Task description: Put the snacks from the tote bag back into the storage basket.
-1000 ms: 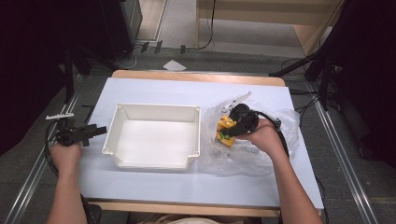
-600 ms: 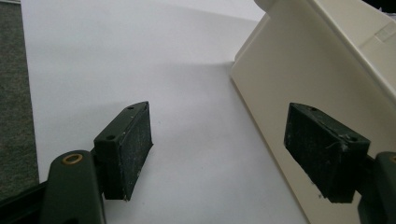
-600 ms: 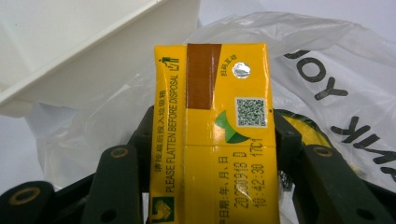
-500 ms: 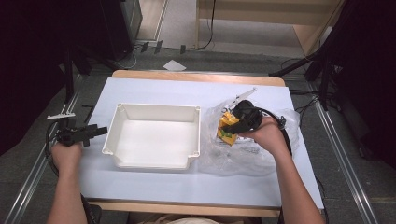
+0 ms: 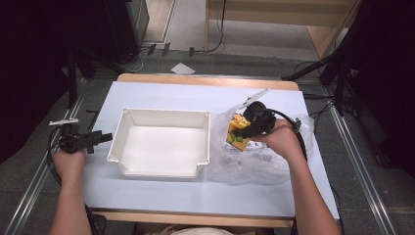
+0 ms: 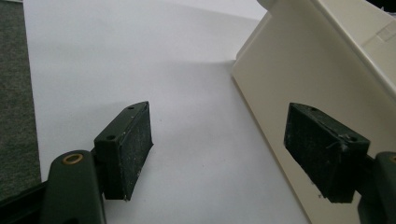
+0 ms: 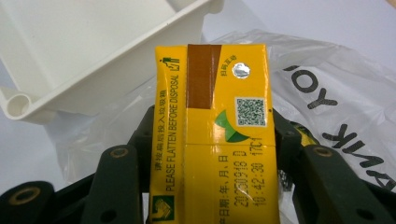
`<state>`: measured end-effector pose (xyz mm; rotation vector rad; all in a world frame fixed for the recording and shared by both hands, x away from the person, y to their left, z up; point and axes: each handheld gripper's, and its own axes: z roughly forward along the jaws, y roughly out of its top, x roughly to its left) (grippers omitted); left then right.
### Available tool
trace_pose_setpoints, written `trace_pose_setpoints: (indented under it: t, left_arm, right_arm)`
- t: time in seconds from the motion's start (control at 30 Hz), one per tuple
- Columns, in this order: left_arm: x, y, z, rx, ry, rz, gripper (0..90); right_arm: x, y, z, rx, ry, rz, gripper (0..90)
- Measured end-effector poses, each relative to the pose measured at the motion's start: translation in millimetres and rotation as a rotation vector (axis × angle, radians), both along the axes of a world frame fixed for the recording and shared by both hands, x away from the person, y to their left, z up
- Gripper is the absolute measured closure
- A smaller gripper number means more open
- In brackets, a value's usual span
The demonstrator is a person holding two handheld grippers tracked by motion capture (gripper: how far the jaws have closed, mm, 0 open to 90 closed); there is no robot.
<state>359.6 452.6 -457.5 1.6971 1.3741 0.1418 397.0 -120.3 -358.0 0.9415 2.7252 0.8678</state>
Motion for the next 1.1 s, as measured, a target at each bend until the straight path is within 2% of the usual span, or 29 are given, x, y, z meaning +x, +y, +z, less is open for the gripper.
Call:
trace_pose_setpoints:
  t: [0.33,0.47,0.6,0.87,1.1]
  left_arm:
    - [0.0,-0.5,0.1,0.0,0.0,0.0,24.6]
    - [0.3,-0.7,0.0,-0.002,0.0,0.0,24.6]
    - [0.4,-0.8,-0.1,-0.002,-0.001,0.002,24.6]
    - [0.3,-0.5,0.0,-0.001,-0.001,0.002,24.6]
    - [0.1,-0.4,0.2,0.0,-0.001,0.004,24.6]
  right_arm:
    - [-0.9,2.7,12.1,0.003,-0.015,0.007,52.3]
    - [-1.7,5.0,16.2,0.007,-0.011,0.002,52.3]
    - [-1.2,6.6,20.8,0.029,0.015,-0.019,52.4]
    - [-2.6,9.4,29.2,0.022,-0.005,-0.008,52.5]
    - [-5.7,10.3,38.4,0.036,-0.032,0.012,52.5]
